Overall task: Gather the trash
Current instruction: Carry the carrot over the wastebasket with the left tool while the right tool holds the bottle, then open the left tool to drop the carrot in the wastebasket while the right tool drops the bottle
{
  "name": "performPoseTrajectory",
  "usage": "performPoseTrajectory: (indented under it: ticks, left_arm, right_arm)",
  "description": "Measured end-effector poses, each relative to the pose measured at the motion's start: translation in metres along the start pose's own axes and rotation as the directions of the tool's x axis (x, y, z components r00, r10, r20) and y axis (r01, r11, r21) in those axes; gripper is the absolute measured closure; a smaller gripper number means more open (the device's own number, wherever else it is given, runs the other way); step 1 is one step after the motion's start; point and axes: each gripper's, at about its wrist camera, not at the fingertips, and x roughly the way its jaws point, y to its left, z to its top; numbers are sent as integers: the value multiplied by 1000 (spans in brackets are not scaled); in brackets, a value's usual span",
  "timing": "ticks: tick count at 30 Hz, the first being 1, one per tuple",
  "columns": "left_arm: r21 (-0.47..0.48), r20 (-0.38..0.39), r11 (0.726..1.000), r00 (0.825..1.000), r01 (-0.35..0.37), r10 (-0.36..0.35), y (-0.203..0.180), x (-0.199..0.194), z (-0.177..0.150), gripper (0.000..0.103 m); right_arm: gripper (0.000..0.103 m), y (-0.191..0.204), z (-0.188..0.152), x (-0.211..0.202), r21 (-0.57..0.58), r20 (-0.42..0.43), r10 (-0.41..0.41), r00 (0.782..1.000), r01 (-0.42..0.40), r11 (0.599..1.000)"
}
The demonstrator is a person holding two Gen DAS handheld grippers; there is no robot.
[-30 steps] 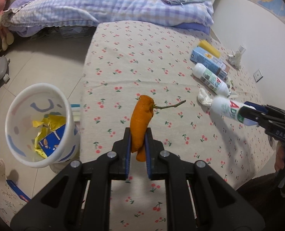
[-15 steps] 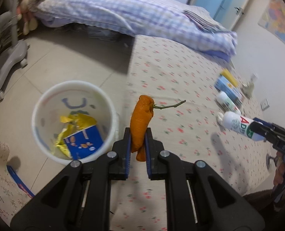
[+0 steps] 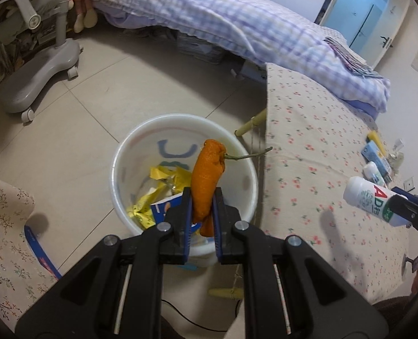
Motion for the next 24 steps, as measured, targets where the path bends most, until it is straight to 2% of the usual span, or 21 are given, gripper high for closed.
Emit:
performPoseTrajectory:
  ticks: [5, 7, 8, 9, 11, 15, 18, 24]
  left_arm:
    - [-9, 28, 1000, 999, -16, 16, 8, 1, 5, 89]
    - [-22, 25, 999, 999, -34, 34, 14, 2, 5, 85]
    - [-31, 17, 998, 999, -50, 50, 17, 3, 5, 76]
    - [-40, 6, 997, 998, -59, 59, 21, 3, 6, 55]
    - [-71, 1, 993, 995, -97, 97, 29, 0, 6, 27]
    - [-103, -14, 986, 991, -133, 132, 41, -10, 8, 19]
    - [-101, -26, 972, 977, -211, 210, 48, -16, 4, 17]
    - [-104, -58, 949, 954, -299, 294, 65, -22, 1, 15]
  right_arm:
    - [66, 16, 7, 14, -6, -18, 14, 1000, -14, 1000]
    - [66, 22, 9, 17, -7, -20, 21, 1000, -22, 1000]
    - [66, 26, 10, 19, -10, -21, 27, 999, -28, 1000]
    - [66, 29, 11, 21, -12, -23, 32, 999, -33, 999]
    - [66, 37, 15, 25, -19, -27, 42, 999, -42, 999]
    - [66, 54, 21, 34, -37, -36, 59, 998, -61, 997]
    - [66, 68, 27, 45, -58, -52, 76, 996, -79, 995]
    - [66, 92, 34, 69, -83, -93, 109, 990, -117, 990]
